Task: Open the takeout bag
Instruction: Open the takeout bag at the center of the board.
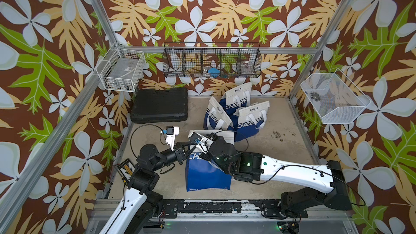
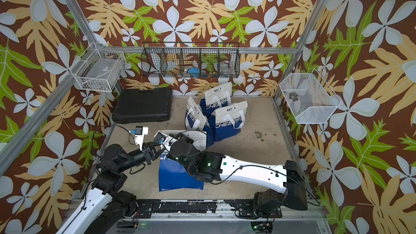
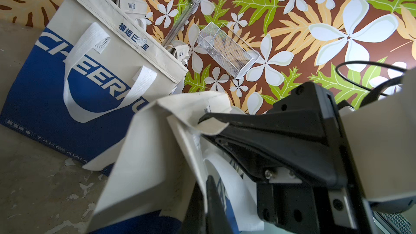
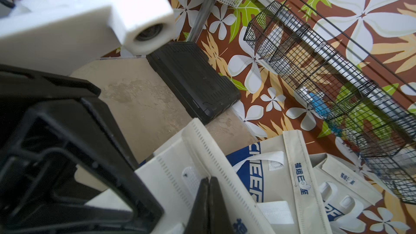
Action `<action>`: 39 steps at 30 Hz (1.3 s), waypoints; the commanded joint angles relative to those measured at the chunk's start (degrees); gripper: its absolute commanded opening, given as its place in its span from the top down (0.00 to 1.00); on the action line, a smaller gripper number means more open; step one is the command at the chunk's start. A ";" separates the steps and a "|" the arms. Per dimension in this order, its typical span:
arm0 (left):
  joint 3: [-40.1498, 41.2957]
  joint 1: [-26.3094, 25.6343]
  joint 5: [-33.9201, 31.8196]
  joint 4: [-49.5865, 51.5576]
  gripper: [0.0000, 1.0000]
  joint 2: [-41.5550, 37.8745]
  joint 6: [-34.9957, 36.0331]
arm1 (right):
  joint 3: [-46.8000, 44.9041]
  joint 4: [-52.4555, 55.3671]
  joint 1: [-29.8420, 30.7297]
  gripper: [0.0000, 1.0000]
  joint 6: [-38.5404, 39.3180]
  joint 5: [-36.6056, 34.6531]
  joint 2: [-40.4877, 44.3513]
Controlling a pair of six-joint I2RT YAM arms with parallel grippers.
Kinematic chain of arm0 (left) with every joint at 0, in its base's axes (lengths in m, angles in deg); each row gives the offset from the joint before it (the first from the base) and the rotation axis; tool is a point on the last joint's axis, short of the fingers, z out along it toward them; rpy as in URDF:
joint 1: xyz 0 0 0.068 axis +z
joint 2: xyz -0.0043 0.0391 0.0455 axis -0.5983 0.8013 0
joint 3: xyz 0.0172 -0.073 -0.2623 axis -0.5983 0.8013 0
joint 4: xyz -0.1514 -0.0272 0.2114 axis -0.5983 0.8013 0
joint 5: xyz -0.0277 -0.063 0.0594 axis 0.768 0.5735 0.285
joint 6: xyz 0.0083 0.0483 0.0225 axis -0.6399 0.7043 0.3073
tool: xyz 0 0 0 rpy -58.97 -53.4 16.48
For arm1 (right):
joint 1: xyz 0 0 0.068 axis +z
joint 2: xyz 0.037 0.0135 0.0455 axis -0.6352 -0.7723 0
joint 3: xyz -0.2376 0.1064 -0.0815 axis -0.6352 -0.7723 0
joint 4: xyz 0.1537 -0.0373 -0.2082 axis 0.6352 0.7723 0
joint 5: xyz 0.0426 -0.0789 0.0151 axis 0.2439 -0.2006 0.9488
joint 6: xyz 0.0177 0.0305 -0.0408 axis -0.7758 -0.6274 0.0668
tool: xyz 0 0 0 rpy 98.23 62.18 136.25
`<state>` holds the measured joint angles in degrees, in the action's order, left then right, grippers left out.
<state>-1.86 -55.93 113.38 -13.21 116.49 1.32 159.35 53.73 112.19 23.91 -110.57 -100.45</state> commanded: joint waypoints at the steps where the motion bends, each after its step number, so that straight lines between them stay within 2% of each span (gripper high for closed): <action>1: -1.05 -0.09 0.71 -0.34 1.00 1.04 1.26 | -0.56 1.24 -0.40 1.00 -0.63 3.30 1.95; 6: -2.15 -0.07 0.99 -0.24 1.00 0.78 1.60 | -0.66 2.94 -0.79 1.00 -1.21 6.99 1.91; 11: -4.61 -0.07 -7.25 10.35 1.00 2.29 7.11 | 0.04 1.28 -3.44 1.00 -2.73 0.49 3.18; 18: -3.81 -0.11 -9.98 10.64 1.00 4.02 6.96 | 2.13 1.32 -5.71 1.00 -1.00 -5.25 4.23; 19: -4.00 -0.07 -10.29 10.97 1.00 4.09 7.26 | 2.52 1.66 -6.26 1.00 -1.33 -4.77 4.30; 22: -4.61 -0.07 -9.53 11.39 1.00 3.89 6.92 | 4.62 7.50 -5.47 1.00 -3.27 5.29 4.04; 23: -4.77 -0.11 -9.16 11.19 1.00 3.83 6.69 | 3.81 8.02 -4.15 0.95 -2.72 6.63 3.88; 24: -4.94 -0.07 -8.64 11.03 1.00 3.67 6.62 | 1.61 6.66 -2.22 0.72 -1.43 6.87 4.09; 25: -5.19 -0.07 -8.35 11.06 1.00 3.67 6.78 | -0.40 4.83 -0.72 0.57 -0.11 6.68 4.51; 26: -5.38 -0.07 -8.21 11.02 1.00 3.87 6.88 | -1.89 2.83 0.32 0.47 0.48 6.52 4.83; 28: -5.63 -0.07 -7.70 11.03 1.00 4.18 7.13 | -1.79 1.46 0.70 0.38 0.16 7.34 4.44; 30: -5.69 -0.07 -6.83 10.87 1.00 4.16 6.93 | 0.39 1.23 0.71 0.33 1.00 6.69 2.23; 33: -5.67 -0.07 -5.93 10.82 1.00 2.95 6.66 | 3.56 -0.12 0.53 0.31 2.62 3.54 -1.85; 39: -6.61 -0.07 -5.38 12.09 1.00 1.21 6.92 | 5.31 -3.67 -0.13 0.38 5.00 0.30 -6.53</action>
<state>-7.61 -55.97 106.02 -0.66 118.00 7.79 164.11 53.22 112.41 27.42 -106.57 -106.04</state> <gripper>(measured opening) 0.051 0.630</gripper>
